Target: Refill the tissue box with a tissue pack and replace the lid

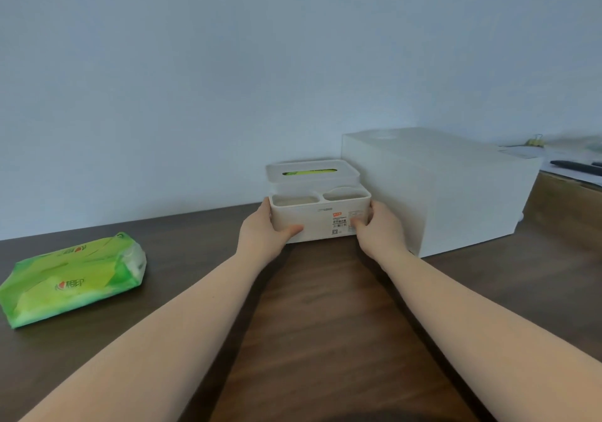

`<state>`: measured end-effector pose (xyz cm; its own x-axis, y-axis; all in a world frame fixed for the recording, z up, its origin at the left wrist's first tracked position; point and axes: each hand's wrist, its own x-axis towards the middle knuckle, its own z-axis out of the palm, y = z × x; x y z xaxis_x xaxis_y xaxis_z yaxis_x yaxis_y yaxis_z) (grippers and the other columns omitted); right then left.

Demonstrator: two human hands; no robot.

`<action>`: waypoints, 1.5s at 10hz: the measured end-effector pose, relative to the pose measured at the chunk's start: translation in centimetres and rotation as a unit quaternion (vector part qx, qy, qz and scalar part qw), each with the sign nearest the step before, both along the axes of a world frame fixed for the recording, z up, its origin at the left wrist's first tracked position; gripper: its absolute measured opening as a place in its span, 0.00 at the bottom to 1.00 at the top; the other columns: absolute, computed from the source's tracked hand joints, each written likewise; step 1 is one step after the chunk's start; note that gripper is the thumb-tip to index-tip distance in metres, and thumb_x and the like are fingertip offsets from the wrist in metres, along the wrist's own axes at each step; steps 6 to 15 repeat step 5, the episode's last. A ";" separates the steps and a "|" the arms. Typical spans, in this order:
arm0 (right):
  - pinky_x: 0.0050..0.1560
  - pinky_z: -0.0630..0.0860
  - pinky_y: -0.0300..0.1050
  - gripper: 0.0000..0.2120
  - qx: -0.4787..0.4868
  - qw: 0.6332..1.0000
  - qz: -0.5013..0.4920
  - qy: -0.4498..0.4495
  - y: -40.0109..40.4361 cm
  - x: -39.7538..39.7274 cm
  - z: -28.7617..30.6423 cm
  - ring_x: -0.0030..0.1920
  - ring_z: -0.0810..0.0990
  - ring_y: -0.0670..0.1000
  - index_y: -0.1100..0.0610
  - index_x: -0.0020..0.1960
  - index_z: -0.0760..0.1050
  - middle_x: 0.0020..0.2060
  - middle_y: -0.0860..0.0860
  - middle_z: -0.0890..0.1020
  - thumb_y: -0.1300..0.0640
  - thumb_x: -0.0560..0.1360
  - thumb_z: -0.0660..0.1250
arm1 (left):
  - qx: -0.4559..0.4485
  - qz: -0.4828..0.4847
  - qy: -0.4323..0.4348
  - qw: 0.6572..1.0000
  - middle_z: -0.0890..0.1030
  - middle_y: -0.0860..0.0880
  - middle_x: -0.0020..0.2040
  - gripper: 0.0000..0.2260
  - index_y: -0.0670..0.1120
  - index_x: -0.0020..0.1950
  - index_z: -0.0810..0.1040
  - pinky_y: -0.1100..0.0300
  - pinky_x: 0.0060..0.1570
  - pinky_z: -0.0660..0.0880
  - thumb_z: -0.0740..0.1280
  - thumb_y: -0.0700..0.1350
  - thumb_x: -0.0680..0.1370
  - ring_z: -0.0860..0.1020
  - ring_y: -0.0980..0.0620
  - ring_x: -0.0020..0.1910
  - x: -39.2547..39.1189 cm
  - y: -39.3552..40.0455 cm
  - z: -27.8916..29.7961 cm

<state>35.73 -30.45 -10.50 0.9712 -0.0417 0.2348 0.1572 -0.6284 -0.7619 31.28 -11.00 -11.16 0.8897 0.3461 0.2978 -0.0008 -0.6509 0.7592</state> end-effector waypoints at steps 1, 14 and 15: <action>0.46 0.70 0.48 0.13 -0.019 0.998 -0.049 -0.019 0.9 0.8 -0.1 0.57 0.77 0.61 0.61 0.59 0.69 0.56 0.59 0.79 0.56 0.78 0.62 | 0.013 0.027 -0.010 0.999 0.81 0.47 0.60 0.26 0.47 0.64 0.72 0.56 0.55 0.72 0.74 0.52 0.70 0.77 0.46 0.61 1.4 -0.9 -0.5; 0.49 0.70 0.44 0.11 -0.024 0.999 -0.035 0.003 1.2 2.2 -0.3 0.58 0.77 0.59 0.60 0.60 0.73 0.57 0.57 0.80 0.59 0.80 0.58 | -0.008 0.043 -0.007 0.999 0.82 0.47 0.55 0.21 0.45 0.59 0.72 0.55 0.51 0.75 0.73 0.50 0.70 0.78 0.45 0.57 2.8 -2.3 -1.2; 0.49 0.70 0.44 0.11 -0.024 0.999 -0.035 0.003 1.2 2.2 -0.3 0.58 0.77 0.59 0.60 0.60 0.73 0.57 0.57 0.80 0.59 0.80 0.58 | -0.008 0.043 -0.007 0.999 0.82 0.47 0.55 0.21 0.45 0.59 0.72 0.55 0.51 0.75 0.73 0.50 0.70 0.78 0.45 0.57 2.8 -2.3 -1.2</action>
